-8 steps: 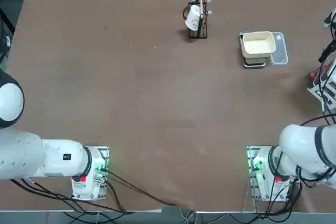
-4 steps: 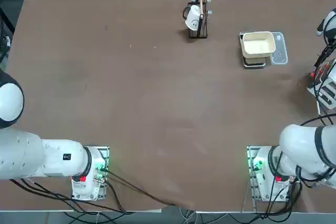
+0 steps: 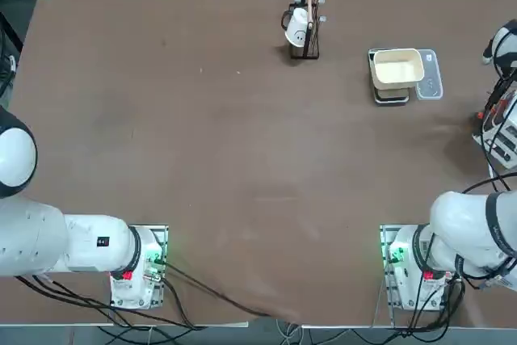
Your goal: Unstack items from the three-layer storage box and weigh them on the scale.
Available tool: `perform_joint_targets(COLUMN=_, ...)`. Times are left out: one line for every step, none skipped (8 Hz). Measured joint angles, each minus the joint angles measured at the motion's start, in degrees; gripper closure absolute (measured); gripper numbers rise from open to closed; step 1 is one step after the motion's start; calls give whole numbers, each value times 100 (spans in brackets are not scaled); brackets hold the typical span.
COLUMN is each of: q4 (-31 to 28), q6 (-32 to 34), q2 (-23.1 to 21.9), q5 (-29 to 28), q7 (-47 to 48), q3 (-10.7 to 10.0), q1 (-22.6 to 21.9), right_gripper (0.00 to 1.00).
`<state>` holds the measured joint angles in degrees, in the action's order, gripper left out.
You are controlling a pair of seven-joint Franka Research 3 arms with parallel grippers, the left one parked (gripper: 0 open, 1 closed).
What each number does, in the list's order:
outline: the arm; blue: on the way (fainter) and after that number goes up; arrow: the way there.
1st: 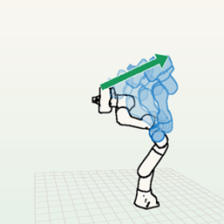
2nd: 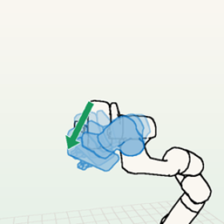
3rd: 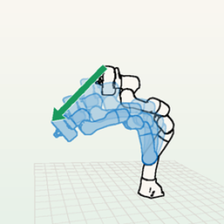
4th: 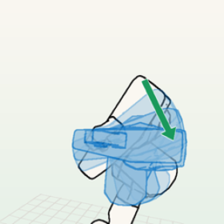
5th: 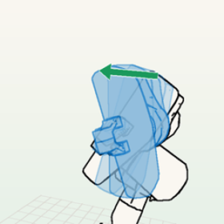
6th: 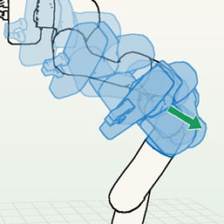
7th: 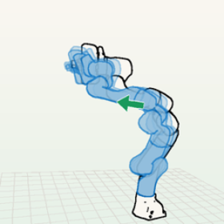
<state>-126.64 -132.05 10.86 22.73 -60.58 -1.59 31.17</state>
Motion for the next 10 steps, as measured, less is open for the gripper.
perform_joint_targets(q4=10, q6=0, q2=-3, q5=64, q7=0, q3=-5, q1=8, right_gripper=45)
perform_joint_targets(q4=42, q6=59, q2=-13, q5=82, q7=0, q3=-9, q1=11, right_gripper=47)
perform_joint_targets(q4=67, q6=187, q2=-19, q5=83, q7=0, q3=-10, q1=12, right_gripper=46)
perform_joint_targets(q4=95, q6=321, q2=-23, q5=85, q7=0, q3=-9, q1=11, right_gripper=47)
perform_joint_targets(q4=149, q6=432, q2=-23, q5=85, q7=0, q3=-8, q1=9, right_gripper=48)
perform_joint_targets(q4=195, q6=505, q2=-23, q5=85, q7=0, q3=-6, q1=8, right_gripper=48)
perform_joint_targets(q4=217, q6=534, q2=-23, q5=87, q7=0, q3=-7, q1=8, right_gripper=48)
perform_joint_targets(q4=223, q6=539, q2=-23, q5=89, q7=0, q3=-7, q1=9, right_gripper=48)
perform_joint_targets(q4=228, q6=542, q2=-22, q5=89, q7=0, q3=-9, q1=12, right_gripper=48)
perform_joint_targets(q4=234, q6=542, q2=-20, q5=90, q7=0, q3=-12, q1=16, right_gripper=48)
